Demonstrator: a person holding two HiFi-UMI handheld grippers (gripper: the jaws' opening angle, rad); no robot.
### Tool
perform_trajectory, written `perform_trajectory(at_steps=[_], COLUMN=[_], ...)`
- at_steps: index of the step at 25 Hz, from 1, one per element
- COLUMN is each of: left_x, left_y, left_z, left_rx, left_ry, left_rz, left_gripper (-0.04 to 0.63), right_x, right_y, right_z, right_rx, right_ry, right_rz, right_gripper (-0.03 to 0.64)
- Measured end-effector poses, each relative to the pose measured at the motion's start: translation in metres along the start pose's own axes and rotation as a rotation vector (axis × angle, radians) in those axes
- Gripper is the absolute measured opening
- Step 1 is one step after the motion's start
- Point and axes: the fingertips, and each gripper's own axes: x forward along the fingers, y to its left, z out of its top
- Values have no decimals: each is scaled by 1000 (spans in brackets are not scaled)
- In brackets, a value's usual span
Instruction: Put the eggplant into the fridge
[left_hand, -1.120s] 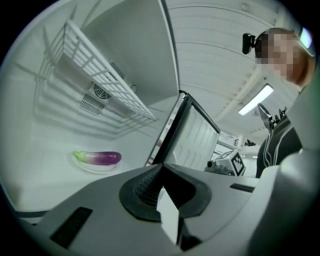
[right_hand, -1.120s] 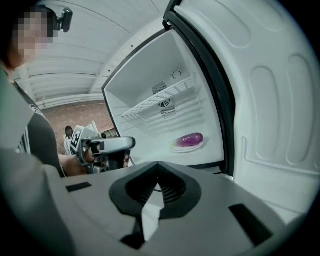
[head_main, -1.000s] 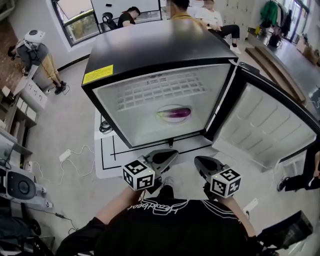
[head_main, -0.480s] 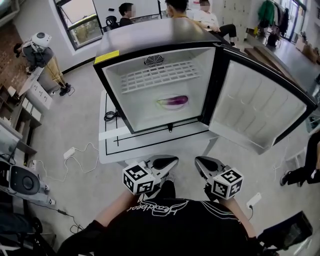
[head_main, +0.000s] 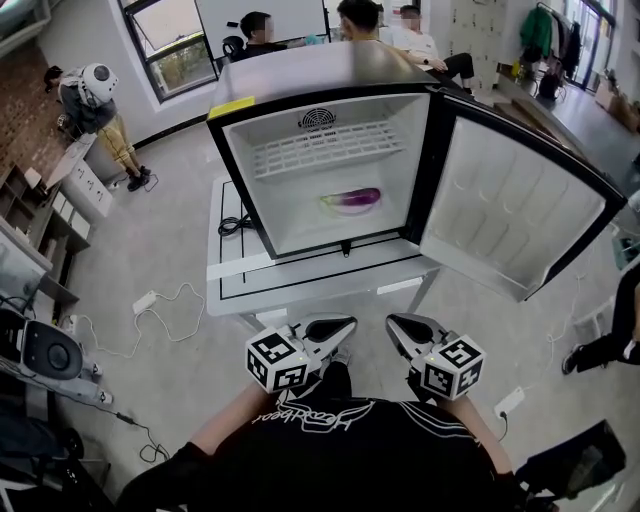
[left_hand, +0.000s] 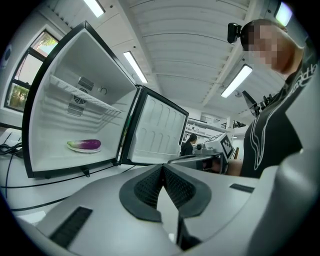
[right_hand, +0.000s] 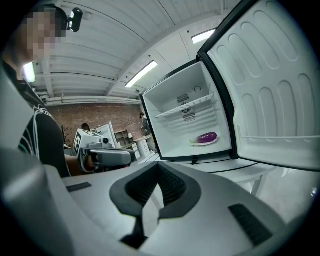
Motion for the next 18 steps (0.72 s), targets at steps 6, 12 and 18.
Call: perform_trajectory(at_steps=[6, 12, 18], left_x=[-3, -6, -6], left_y=[-6, -7, -3], left_z=[2, 11, 22], left_rx=[-15, -102, -143], left_ry=[-14, -63, -98], left_rz=[4, -11, -11], left_gripper=[9, 8, 8], right_x=[-4, -7, -14], right_y=[3, 7, 4], right_z=[-2, -3, -2], right_rx=[-10, -18, -15], right_ry=[4, 7, 1], right_rz=[-1, 5, -6], right_gripper=[5, 5, 5])
